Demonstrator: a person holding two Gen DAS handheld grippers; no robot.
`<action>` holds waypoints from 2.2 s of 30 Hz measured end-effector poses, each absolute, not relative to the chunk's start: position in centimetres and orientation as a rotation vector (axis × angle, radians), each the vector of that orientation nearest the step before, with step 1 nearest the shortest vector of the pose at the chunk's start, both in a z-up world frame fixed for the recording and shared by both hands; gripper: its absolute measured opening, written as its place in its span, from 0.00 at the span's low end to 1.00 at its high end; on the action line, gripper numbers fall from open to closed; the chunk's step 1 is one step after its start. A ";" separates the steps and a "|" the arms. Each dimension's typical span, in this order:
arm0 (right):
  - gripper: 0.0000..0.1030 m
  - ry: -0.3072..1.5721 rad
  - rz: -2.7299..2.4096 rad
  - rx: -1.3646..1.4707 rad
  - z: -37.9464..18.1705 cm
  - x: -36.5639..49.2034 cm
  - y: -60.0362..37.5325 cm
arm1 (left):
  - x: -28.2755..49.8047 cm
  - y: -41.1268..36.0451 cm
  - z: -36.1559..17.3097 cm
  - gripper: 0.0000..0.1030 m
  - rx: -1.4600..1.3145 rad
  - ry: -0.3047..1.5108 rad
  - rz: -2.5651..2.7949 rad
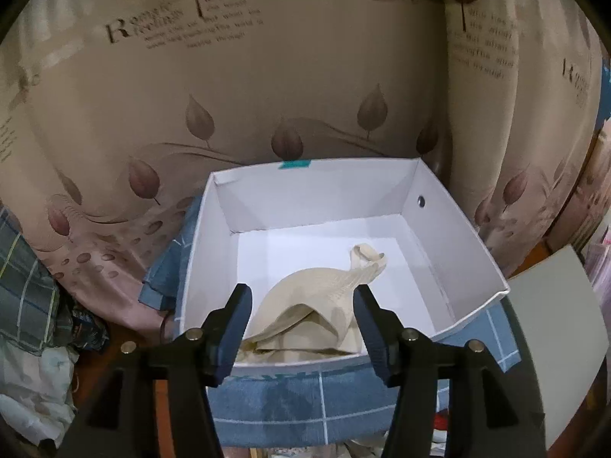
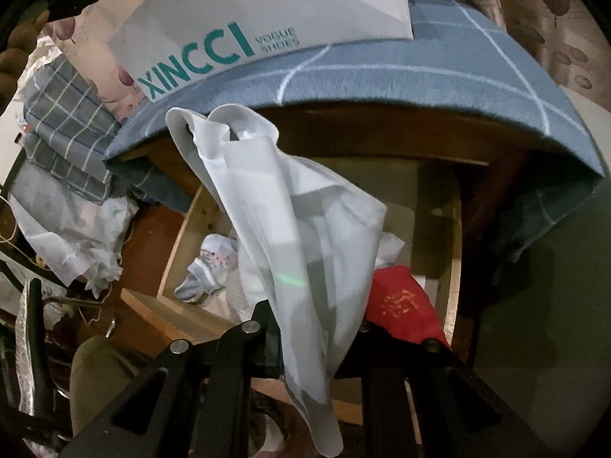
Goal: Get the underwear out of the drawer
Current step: 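Lift the beige underwear out and drop it into the white box with the left gripper, then carry the white underwear to the white box and release it with the right gripper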
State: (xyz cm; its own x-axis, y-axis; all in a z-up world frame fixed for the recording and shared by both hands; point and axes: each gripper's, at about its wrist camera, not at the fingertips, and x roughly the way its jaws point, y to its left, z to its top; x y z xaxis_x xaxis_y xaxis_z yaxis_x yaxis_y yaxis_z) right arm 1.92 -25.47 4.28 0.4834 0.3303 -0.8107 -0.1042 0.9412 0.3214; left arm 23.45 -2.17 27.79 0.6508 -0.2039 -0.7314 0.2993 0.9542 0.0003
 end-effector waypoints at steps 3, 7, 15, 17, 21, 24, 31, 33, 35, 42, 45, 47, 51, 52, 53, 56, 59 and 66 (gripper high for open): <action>0.14 1.021 0.274 0.242 5.4 1.7 -25.5 | 21.7 -0.7 28.6 0.56 0.099 0.780 -0.273; 0.14 1.003 0.281 0.231 7.0 1.0 -25.6 | 17.9 2.3 28.0 0.60 0.116 0.725 -0.191; 0.14 0.915 0.272 0.210 13.2 0.0 -26.9 | 12.3 7.4 20.9 0.61 0.099 0.796 -0.101; 0.14 0.874 0.263 0.192 15.4 0.1 -27.2 | 11.2 8.1 18.5 0.61 0.084 0.825 -0.083; 0.14 0.798 0.248 0.171 20.1 1.1 -27.8 | 9.7 8.1 14.5 0.61 0.106 0.880 -0.046; 0.14 0.737 0.236 0.161 23.6 2.3 -28.1 | 8.9 7.6 12.2 0.61 0.125 0.890 -0.035; 0.14 0.638 0.167 0.091 29.7 7.0 -27.8 | 8.0 7.8 8.5 0.61 0.052 0.934 -0.011; 0.14 0.631 0.145 0.074 30.3 8.7 -27.4 | 8.0 8.0 8.0 0.61 0.046 0.930 0.022; 0.14 0.631 0.123 0.043 30.8 10.6 -26.8 | 8.0 8.3 7.6 0.61 0.045 0.918 0.050; 0.14 0.700 0.041 0.027 28.1 17.2 -25.8 | 7.9 9.3 6.8 0.61 0.028 0.927 0.100; 0.14 0.754 0.018 0.007 26.2 19.0 -25.5 | 8.0 10.0 6.5 0.61 -0.009 0.937 0.103; 0.14 0.790 0.007 -0.010 24.9 20.4 -25.1 | 8.1 10.3 6.2 0.61 -0.028 0.949 0.109; 0.14 0.839 -0.006 -0.022 22.7 22.3 -24.8 | 8.3 10.2 5.6 0.61 -0.043 0.982 0.101; 0.14 0.848 -0.014 -0.030 22.2 22.7 -24.7 | 8.3 10.0 5.5 0.61 -0.039 0.986 0.095; 0.14 0.855 -0.016 -0.034 21.8 22.9 -24.7 | 8.3 9.8 5.5 0.61 -0.032 0.987 0.090; 0.16 0.876 -0.029 -0.031 20.8 23.4 -24.8 | 8.2 9.1 5.4 0.61 0.004 0.983 0.079; 0.22 0.893 -0.035 0.006 19.8 23.7 -25.3 | 8.4 8.8 5.2 0.61 0.017 0.990 0.075; 0.41 0.872 -0.017 0.069 20.3 22.8 -26.3 | 8.6 9.3 4.8 0.61 -0.007 1.010 0.074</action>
State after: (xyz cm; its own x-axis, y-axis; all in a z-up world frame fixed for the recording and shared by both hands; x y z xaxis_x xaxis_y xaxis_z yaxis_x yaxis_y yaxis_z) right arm 22.78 -26.35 20.31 0.6436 0.0131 -0.7653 0.0436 0.9976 0.0538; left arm 8.63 9.28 4.83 0.5293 0.0589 -0.8464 -0.0657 0.9974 0.0284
